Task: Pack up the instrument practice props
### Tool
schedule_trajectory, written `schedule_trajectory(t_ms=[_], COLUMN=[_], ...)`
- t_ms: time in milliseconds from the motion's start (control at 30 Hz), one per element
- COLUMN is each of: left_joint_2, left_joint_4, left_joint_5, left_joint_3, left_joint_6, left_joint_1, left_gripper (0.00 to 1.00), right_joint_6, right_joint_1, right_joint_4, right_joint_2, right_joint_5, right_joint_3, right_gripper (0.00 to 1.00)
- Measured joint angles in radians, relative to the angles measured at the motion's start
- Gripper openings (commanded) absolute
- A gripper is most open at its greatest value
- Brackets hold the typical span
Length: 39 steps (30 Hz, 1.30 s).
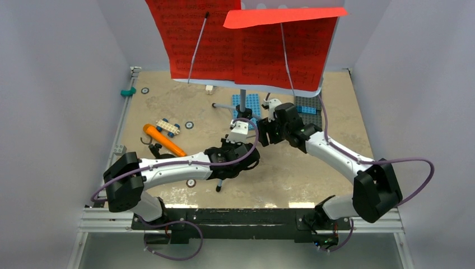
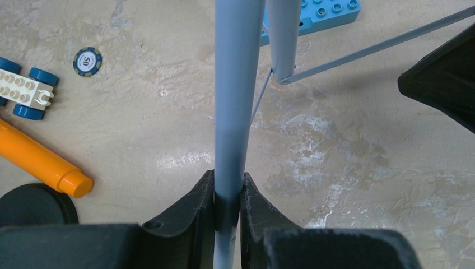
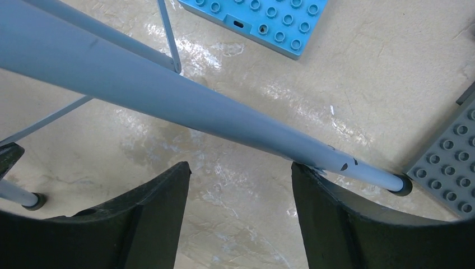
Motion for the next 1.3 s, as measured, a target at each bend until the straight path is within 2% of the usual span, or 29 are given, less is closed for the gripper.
schedule_trajectory(t_ms=[267,300,500,600,633,667,933,1100,1300], left_joint_2=[0.000,0.000,-0.005,-0.027,-0.042,-0.058,-0.188,-0.359,-0.610], left_joint_4=[-0.033,-0.034,-0.033,-0.017,-0.010,-0.003,0.050,0.183,0.358], left_joint_5=[-0.007,-0.008,-0.012,-0.003,-0.003,-0.002,0.053,0.189,0.363], left_joint_3=[0.009,0.009,0.008,0.008,0.008,0.008,0.014,-0.039,-0.118], left_joint_6=[-0.034,-0.036,-0.067,-0.084,-0.082,-0.079,0.026,0.132,0.241], left_joint_1=[-0.023,-0.023,-0.024,-0.038,-0.042,-0.045,-0.048,-0.047,-0.048], left_gripper=[0.00,0.05,0.60,0.83,0.97,0.99,1.00,1.00,1.00], right_joint_6=[0.013,0.017,0.084,0.136,0.145,0.163,0.235,0.239,0.251], right_joint_1=[0.000,0.000,0.000,0.000,0.000,0.000,0.000,0.000,0.000], right_joint_4=[0.002,0.001,-0.027,-0.048,-0.056,-0.065,-0.140,-0.121,-0.063], right_joint_2=[-0.100,-0.114,-0.235,-0.327,-0.349,-0.391,-0.772,-0.954,-1.013], right_joint_5=[-0.002,-0.002,0.004,0.040,0.052,0.074,0.195,0.128,0.022], right_joint_3=[-0.036,-0.036,-0.040,-0.068,-0.074,-0.087,-0.127,-0.126,-0.093], right_gripper=[0.77,0.77,0.78,0.79,0.78,0.78,0.74,0.71,0.71])
